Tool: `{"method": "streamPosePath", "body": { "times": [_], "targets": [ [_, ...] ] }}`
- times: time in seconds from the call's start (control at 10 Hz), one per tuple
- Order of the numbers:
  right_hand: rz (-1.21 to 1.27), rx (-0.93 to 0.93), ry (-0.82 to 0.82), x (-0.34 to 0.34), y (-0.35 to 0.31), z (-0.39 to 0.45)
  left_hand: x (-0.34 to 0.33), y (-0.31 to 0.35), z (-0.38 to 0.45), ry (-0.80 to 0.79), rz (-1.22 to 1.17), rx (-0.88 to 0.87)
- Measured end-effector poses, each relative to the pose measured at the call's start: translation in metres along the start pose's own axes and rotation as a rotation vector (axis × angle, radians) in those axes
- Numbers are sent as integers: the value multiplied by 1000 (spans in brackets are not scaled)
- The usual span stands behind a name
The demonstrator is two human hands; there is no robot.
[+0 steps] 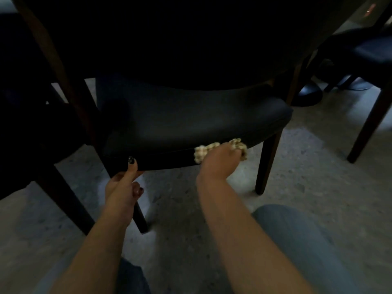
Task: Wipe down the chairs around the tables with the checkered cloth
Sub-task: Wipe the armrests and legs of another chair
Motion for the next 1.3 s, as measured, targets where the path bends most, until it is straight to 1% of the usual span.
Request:
{"method": "streamPosePath", "body": {
  "times": [0.1,0.2,0.3,0.4,0.5,0.6,0.7,0.8,0.9,1.0,1.1,1.3],
  "targets": [
    [5,-179,-89,-24,30,-38,-2,3,0,-7,15,-11],
    [-102,-264,-254,-46,53,-69,8,-4,5,35,29,36],
    [-93,-166,-366,-73,42,-98,10,-8,9,85,158,-7],
    [-225,315,-506,-102,1,-109,-2,-2,-10,88,223,-30],
    [-636,786,-738,-141,-10,-118,23,-15,19,139,310,58],
    [-1531,1247,-921,-168,45,-109,36,-13,22,175,279,36],
    [-1750,1458,-932,-165,66,-102,25,-6,15,138,245,12],
    [-1752,1524,-987,-163,59,-100,26,-7,17,119,210,7],
    [-1712,1498,-1065,-148,44,-86,26,-1,15,125,245,-2],
    [-1627,1465,-1075,-122,23,-72,28,-2,15,116,268,-15],
    [-1578,1476,-1020,-94,-3,-51,25,-3,16,64,201,-26],
    [-1699,1520,-858,-46,-45,3,21,-6,14,61,112,-16]
  ]
}}
Point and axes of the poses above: each hand's wrist, its own z-axis towards the middle knuckle, its own x-axis out of the back of the hand, y = z × x, the point moved 9 cm from there along z, towards the middle knuckle, and after that the axes turned 5 degrees about -y, right-handed, at the moved point
